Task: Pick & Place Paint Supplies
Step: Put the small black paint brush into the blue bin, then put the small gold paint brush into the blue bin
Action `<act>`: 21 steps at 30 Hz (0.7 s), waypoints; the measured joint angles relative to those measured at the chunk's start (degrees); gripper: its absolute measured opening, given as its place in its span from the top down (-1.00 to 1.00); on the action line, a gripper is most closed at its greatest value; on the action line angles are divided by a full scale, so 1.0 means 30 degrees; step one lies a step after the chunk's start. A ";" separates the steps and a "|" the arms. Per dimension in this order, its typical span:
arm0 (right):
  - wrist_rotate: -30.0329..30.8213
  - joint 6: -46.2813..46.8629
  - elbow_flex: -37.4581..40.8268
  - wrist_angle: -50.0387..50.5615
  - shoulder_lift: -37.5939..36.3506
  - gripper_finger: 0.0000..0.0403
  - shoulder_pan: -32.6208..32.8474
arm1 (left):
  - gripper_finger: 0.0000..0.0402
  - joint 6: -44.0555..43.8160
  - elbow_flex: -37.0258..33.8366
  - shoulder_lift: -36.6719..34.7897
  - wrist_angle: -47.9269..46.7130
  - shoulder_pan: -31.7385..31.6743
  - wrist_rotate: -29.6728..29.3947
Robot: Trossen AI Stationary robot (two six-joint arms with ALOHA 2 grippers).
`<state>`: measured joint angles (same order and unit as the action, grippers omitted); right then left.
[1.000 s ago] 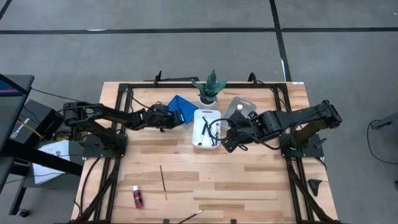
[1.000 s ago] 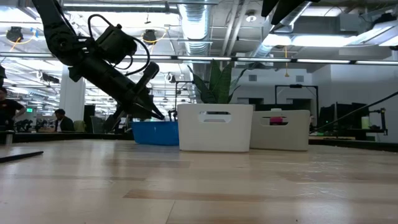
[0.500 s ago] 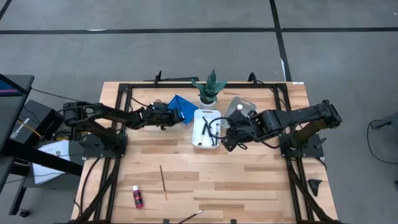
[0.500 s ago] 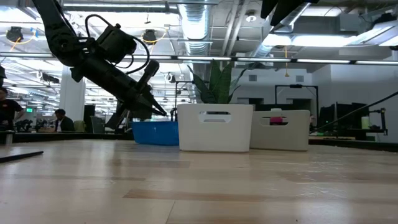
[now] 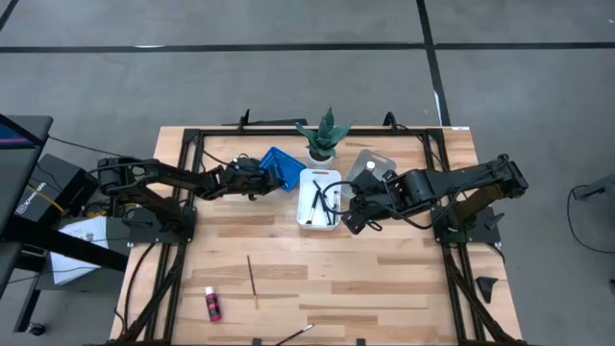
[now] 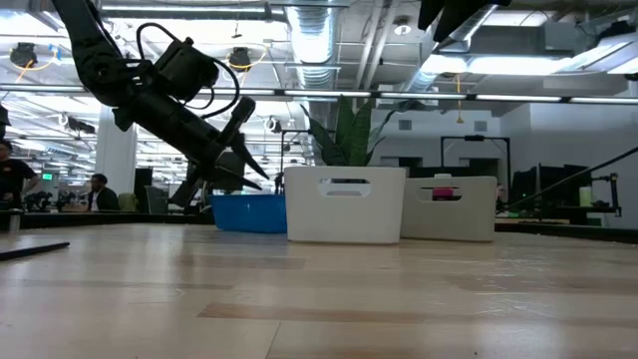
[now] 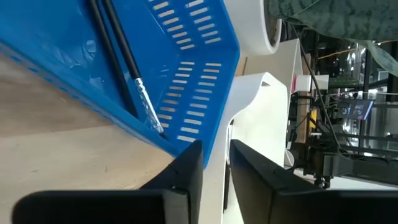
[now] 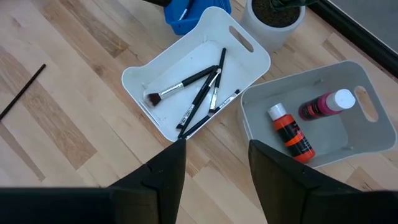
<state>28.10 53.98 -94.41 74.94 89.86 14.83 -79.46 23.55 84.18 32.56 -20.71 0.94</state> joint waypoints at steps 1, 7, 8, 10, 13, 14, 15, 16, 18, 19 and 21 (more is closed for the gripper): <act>0.0000 0.0000 0.0000 0.0000 0.0000 0.16 0.0000 | 0.61 0.0001 0.0000 0.0000 0.0007 0.0001 -0.0046; -0.0007 0.0005 0.0000 -0.0047 0.0000 0.16 0.0000 | 0.57 0.0054 0.0000 -0.0002 0.1075 0.0046 -0.0177; -0.0003 0.0005 0.0000 -0.0110 0.0000 0.16 0.0000 | 0.57 0.0230 0.0000 -0.0005 0.1411 0.0088 -0.0177; -0.0007 0.0007 0.0000 -0.0160 0.0000 0.16 0.0000 | 0.59 0.0783 0.0000 -0.0008 0.2120 0.0274 -0.0177; -0.0007 0.0007 0.0000 -0.0178 0.0000 0.16 0.0000 | 0.61 0.1348 0.0000 -0.0015 0.2503 0.0755 -0.0149; -0.0007 0.0007 0.0000 -0.0188 0.0000 0.16 0.0000 | 0.61 0.1846 0.0000 -0.0015 0.2744 0.0979 0.0007; -0.0007 0.0050 0.0000 -0.0189 0.0000 0.16 0.0000 | 0.62 0.2387 0.0005 -0.0025 0.2947 0.1217 0.0279; -0.0007 0.0127 0.0000 -0.0193 0.0000 0.16 0.0000 | 0.62 0.2934 0.0007 -0.0079 0.2958 0.1471 0.0517; -0.0007 0.0156 0.0000 -0.0213 0.0000 0.16 0.0001 | 0.63 0.3882 0.0007 -0.0125 0.2924 0.2073 0.1000; -0.0007 0.0154 0.0000 -0.0219 0.0000 0.16 0.0016 | 0.63 0.4242 0.0007 -0.0142 0.2914 0.2406 0.1225; -0.0007 0.0160 0.0000 -0.0229 0.0000 0.16 0.0036 | 0.64 0.4505 0.0007 -0.0153 0.2926 0.3161 0.1388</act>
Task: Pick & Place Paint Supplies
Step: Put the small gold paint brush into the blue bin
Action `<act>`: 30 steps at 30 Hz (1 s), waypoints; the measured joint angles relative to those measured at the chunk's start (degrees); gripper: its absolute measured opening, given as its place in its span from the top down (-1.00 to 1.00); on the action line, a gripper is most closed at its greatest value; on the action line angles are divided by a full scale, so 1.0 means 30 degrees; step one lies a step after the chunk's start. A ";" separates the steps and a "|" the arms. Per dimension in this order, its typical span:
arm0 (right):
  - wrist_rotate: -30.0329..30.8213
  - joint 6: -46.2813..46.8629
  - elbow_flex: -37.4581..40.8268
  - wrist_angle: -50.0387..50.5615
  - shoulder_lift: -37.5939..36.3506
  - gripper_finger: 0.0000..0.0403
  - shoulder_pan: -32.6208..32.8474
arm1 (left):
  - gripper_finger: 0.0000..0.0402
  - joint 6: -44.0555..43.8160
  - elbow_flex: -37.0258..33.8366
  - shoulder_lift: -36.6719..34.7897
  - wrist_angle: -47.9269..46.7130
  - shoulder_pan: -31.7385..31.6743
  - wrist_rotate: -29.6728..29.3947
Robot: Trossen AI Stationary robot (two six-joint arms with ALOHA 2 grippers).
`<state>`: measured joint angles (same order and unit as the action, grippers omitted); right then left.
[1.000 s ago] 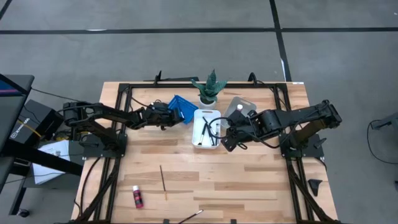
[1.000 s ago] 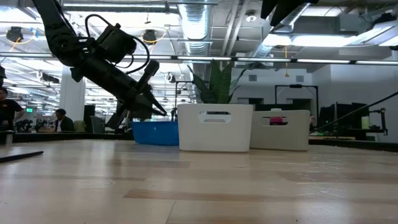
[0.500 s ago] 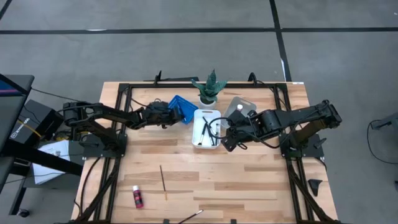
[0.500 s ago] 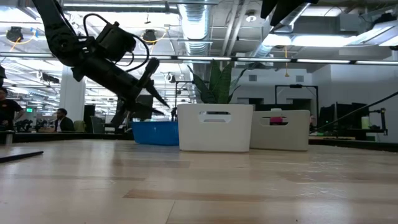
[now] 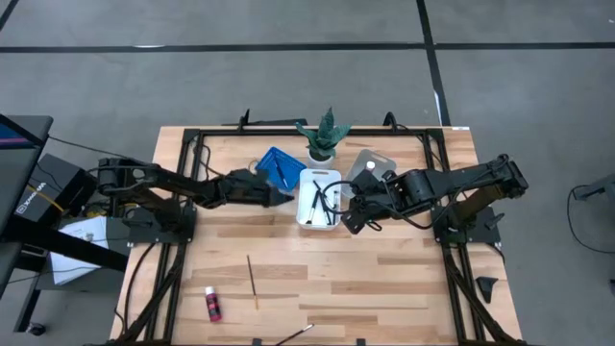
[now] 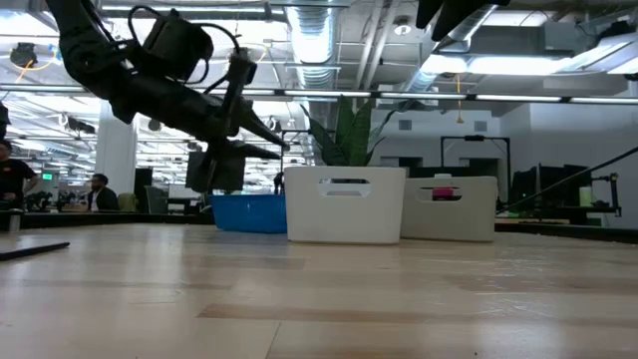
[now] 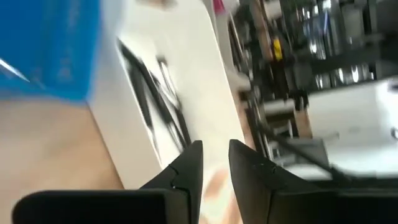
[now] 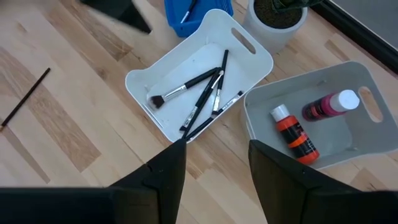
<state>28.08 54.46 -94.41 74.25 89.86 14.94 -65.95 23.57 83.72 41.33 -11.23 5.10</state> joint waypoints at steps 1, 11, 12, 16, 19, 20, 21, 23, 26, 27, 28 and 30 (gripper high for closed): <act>0.0000 -0.0006 0.0000 -0.0041 0.0000 0.16 0.0000 | 0.65 0.0006 0.0000 0.0000 -0.0009 0.0378 0.0130; -0.0006 -0.0259 0.0000 -0.0989 0.0000 0.16 0.0160 | 0.70 -0.1331 0.0000 -0.0007 0.0361 0.6371 0.2056; -0.0015 -0.0299 0.0000 -0.1120 0.0000 0.16 0.0160 | 0.71 -0.1723 0.0000 -0.0007 0.0362 0.7143 0.2064; -0.0040 -0.0364 0.0000 -0.1199 0.0000 0.16 0.0153 | 0.73 -0.3413 0.0000 -0.0007 0.0374 1.0052 0.1781; -0.0036 -0.0939 0.0000 -0.1268 0.0000 0.16 0.0153 | 0.75 -0.4848 0.0000 -0.0007 0.0484 1.1968 0.0984; -0.0036 -0.1133 0.0000 -0.1308 0.0000 0.16 0.0153 | 0.75 -0.5312 0.0005 -0.0007 0.0579 1.2559 0.0669; -0.0044 -0.1295 0.0000 -0.1367 0.0000 0.16 0.0160 | 0.75 -0.5767 0.0077 -0.0007 0.0569 1.3101 0.0345; -0.0049 -0.1510 0.0000 -0.1389 0.0000 0.16 0.0160 | 0.75 -0.6468 0.0368 0.0000 0.0557 1.4131 -0.0299; -0.0041 -0.1842 0.0000 -0.1381 0.0000 0.16 0.0265 | 0.75 -0.7173 0.0877 0.0000 0.0546 1.5272 -0.1672; -0.0005 -0.1904 0.0000 -0.1384 0.0000 0.16 0.0287 | 0.75 -0.7306 0.1030 0.0000 0.0533 1.5550 -0.2217; 0.0023 -0.2090 0.0000 -0.1398 0.0000 0.15 0.0328 | 0.75 -0.7515 0.1181 0.0000 0.0515 1.5765 -0.2741; 0.0029 -0.2422 0.0000 -0.1478 0.0000 0.16 0.0423 | 0.75 -0.7674 0.1459 0.0000 0.0336 1.6106 -0.3756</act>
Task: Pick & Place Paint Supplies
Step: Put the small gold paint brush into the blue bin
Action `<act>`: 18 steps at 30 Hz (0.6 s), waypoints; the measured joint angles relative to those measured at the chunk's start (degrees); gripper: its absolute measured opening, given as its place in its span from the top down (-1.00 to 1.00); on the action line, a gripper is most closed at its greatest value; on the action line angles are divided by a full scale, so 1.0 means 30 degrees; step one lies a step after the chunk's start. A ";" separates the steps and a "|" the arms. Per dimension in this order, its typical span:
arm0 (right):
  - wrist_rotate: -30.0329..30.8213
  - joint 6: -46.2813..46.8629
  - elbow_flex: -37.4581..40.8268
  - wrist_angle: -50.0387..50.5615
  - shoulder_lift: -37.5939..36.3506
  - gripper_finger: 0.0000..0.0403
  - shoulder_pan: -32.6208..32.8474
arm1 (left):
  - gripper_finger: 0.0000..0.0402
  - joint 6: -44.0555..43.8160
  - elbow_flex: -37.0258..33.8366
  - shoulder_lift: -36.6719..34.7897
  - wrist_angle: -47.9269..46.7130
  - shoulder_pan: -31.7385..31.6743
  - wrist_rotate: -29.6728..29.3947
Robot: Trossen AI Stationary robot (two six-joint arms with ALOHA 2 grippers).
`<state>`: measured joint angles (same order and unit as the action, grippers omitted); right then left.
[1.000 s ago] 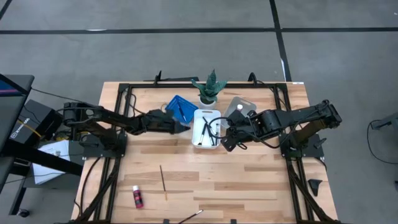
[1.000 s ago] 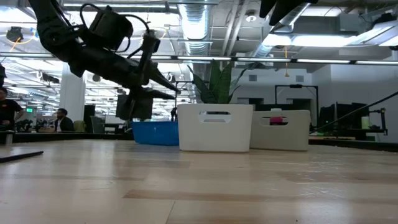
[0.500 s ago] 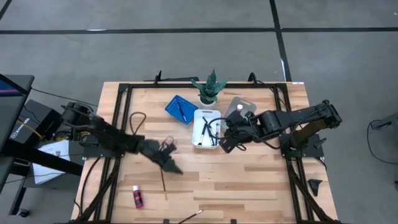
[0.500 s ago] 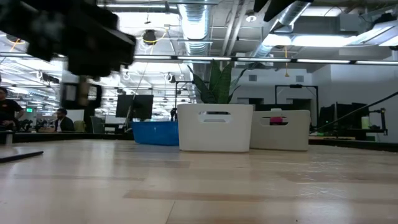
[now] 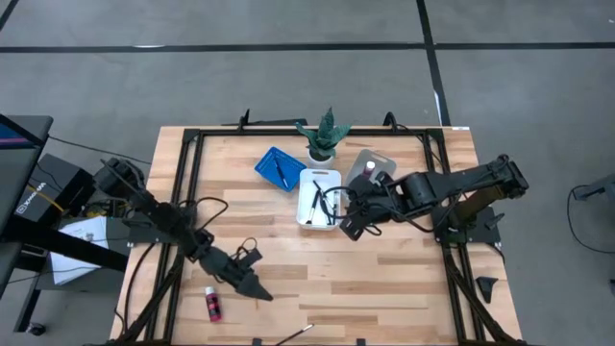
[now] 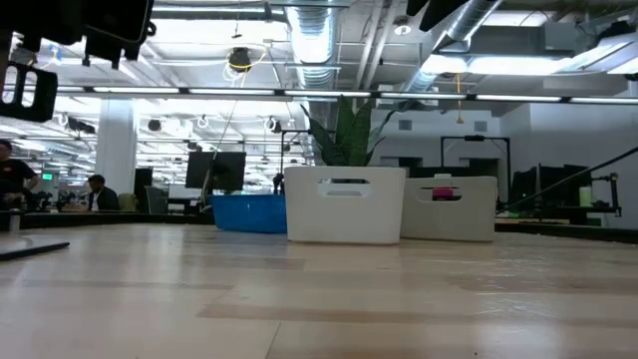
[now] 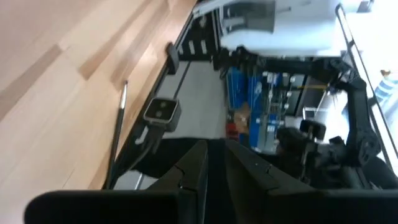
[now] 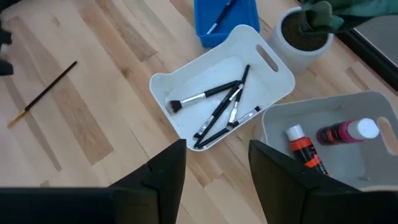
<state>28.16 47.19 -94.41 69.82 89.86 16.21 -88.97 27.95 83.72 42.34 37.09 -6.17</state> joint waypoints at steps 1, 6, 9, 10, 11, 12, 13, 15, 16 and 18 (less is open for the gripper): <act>0.0000 -0.0200 0.0000 -0.0090 0.0000 0.15 0.0041 | 0.75 -0.0014 0.0127 0.0000 -0.0131 0.0131 -0.0462; 0.0073 -0.1013 0.0000 -0.0647 0.0000 0.15 0.0087 | 0.75 -0.0020 0.0581 0.0000 -0.0184 0.0558 -0.2401; 0.0079 -0.1413 0.0000 -0.0912 0.0000 0.15 0.0087 | 0.75 -0.0688 0.0798 -0.0004 -0.0413 0.0754 -0.3110; 0.0080 -0.1444 0.0000 -0.0933 0.0000 0.16 0.0087 | 0.75 -0.1152 0.0878 -0.0007 -0.0635 0.0844 -0.3303; 0.0080 -0.1477 0.0000 -0.0923 0.0000 0.16 0.0094 | 0.75 -0.1669 0.0984 -0.0007 -0.1122 0.0935 -0.3371; 0.0080 -0.1641 0.0000 -0.0938 0.0000 0.16 0.0094 | 0.75 -0.2251 0.1111 -0.0007 -0.1760 0.1034 -0.3390; 0.0080 -0.1840 0.0000 -0.0938 0.0000 0.16 0.0094 | 0.75 -0.2899 0.1258 -0.0007 -0.2504 0.1146 -0.3400; 0.0080 -0.1950 0.0000 -0.0944 0.0000 0.15 0.0094 | 0.75 -0.4369 0.1718 -0.0007 -0.4352 0.1399 -0.3419; 0.0080 -0.1963 0.0000 -0.0945 0.0000 0.15 0.0094 | 0.75 -0.5150 0.1988 -0.0007 -0.5390 0.1529 -0.3448; 0.0073 -0.2258 0.0000 -0.0973 0.0000 0.16 0.0094 | 0.75 -0.6287 0.2501 -0.0007 -0.7217 0.1833 -0.3450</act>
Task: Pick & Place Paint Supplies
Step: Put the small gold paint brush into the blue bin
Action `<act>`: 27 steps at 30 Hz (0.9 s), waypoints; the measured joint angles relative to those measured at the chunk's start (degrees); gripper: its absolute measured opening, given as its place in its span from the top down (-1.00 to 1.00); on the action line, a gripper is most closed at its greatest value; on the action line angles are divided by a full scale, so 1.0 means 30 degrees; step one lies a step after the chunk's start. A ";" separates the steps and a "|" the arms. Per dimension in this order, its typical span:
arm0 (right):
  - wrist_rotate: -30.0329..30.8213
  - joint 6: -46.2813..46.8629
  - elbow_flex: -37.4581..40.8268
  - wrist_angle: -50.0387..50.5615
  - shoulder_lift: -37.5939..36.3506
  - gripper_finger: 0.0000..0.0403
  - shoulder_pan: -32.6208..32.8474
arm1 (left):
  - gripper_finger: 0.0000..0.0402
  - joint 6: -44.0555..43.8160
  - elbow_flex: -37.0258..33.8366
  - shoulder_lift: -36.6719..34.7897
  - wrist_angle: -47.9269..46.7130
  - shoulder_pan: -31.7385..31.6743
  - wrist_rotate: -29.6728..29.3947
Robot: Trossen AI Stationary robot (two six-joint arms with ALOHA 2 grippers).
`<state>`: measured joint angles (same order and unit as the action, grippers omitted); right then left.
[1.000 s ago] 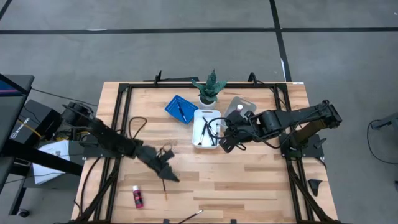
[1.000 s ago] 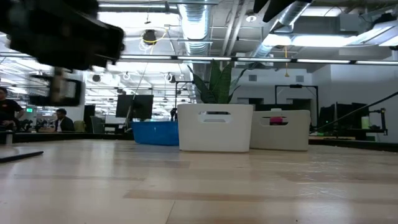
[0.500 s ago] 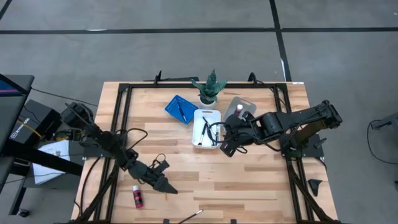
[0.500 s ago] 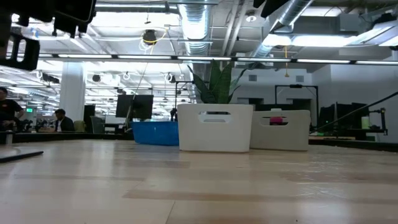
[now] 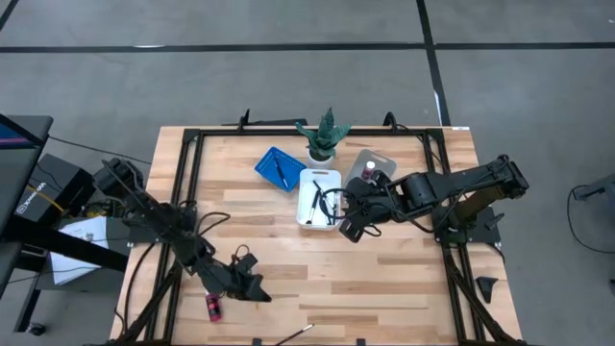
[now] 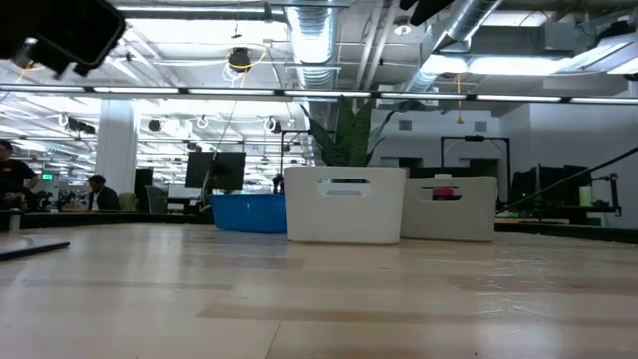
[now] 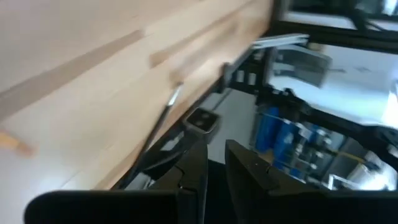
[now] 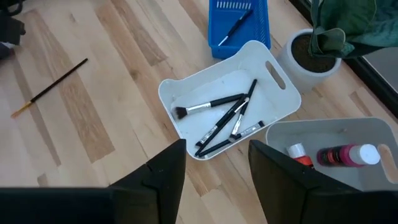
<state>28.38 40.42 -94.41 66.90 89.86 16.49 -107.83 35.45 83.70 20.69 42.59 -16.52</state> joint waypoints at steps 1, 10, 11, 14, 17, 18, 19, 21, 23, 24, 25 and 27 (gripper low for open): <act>0.0001 -0.0048 0.0000 -0.0022 0.0000 0.16 0.0006 | 0.75 -0.0472 0.0249 0.0000 -0.0696 0.0150 0.0001; 0.0000 -0.0780 0.0000 -0.0037 0.0000 0.16 0.0153 | 0.75 -0.2856 0.2969 0.0000 -0.6309 0.0722 0.0009; 0.0000 -0.0908 0.0000 -0.0039 0.0006 0.15 0.0214 | 0.75 -0.3175 0.3295 0.0004 -0.7151 0.0720 0.0013; 0.0000 -0.1049 0.0000 -0.0037 0.0000 0.16 0.0402 | 0.75 -0.4148 0.4315 0.0007 -0.8846 0.0720 0.0141; 0.0000 -0.1163 0.0000 -0.0037 0.0007 0.15 0.0658 | 0.78 -0.4756 0.5158 0.0019 -1.0604 0.0720 0.0148; 0.0000 -0.1184 0.0000 -0.0037 0.0000 0.16 0.0770 | 0.80 -0.4816 0.5514 0.0127 -1.1126 0.0720 0.0155; 0.0000 -0.1184 0.0000 -0.0037 0.0000 0.16 0.0891 | 0.83 -0.4837 0.5960 0.0325 -1.1507 0.0720 0.0179; -0.0007 -0.1184 0.0000 -0.0030 0.0000 0.15 0.1128 | 0.88 -0.5017 0.6832 0.0898 -1.2220 0.0716 0.0624; -0.0007 -0.1184 0.0000 -0.0023 0.0002 0.15 0.1395 | 0.95 -0.5205 0.7793 0.1888 -1.2291 0.0713 0.1108; -0.0007 -0.1180 0.0000 -0.0020 0.0000 0.16 0.1521 | 0.97 -0.5231 0.8331 0.2489 -1.2353 0.0713 0.1257; -0.0007 -0.1181 0.0000 -0.0021 0.0000 0.16 0.1663 | 0.99 -0.5247 0.8905 0.3061 -1.2478 0.0713 0.1526; -0.0015 -0.1180 0.0000 -0.0023 0.0001 0.16 0.1947 | 0.99 -0.5254 1.0063 0.4387 -1.2769 0.0607 0.2272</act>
<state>28.34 36.87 -94.41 66.83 89.87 22.33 -123.59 65.64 96.86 -17.62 44.41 -9.70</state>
